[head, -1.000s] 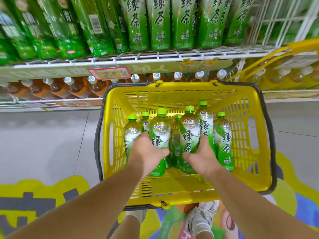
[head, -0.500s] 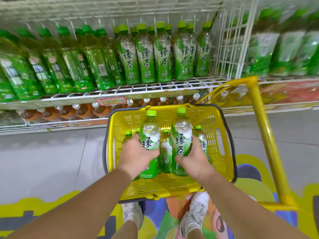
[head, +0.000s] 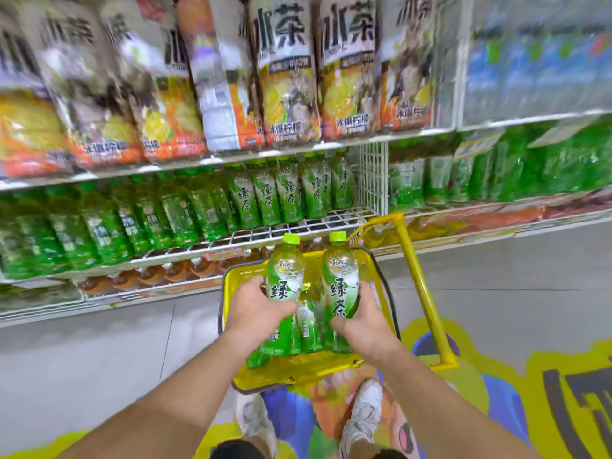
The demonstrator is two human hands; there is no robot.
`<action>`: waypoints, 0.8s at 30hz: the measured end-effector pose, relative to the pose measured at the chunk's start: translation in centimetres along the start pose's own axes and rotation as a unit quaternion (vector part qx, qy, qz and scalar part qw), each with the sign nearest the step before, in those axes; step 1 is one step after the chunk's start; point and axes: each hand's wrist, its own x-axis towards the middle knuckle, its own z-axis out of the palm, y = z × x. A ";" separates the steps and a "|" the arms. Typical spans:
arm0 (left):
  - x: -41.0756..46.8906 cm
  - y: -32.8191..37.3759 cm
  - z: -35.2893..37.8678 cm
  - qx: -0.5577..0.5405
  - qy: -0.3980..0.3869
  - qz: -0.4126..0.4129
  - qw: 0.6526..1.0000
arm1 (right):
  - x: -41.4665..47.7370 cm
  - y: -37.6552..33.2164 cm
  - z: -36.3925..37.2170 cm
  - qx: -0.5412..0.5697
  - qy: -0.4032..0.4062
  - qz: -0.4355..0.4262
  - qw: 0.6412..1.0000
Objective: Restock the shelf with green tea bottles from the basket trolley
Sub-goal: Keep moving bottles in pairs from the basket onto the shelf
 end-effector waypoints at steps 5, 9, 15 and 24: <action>-1.1 2.3 -2.8 0.015 0.016 0.050 0.998 | -3.1 -3.1 -0.6 -0.003 0.039 -0.033 0.999; -1.1 4.2 -4.4 0.028 0.022 0.074 0.997 | -5.3 -5.2 -1.1 0.021 0.066 -0.031 0.997; -0.8 6.3 -5.4 0.019 0.011 0.088 0.996 | -5.4 -7.2 -1.7 0.011 0.086 -0.050 0.995; 0.7 8.9 -2.2 0.012 0.031 0.052 0.998 | -1.1 -7.6 -5.5 -0.007 0.053 -0.045 0.998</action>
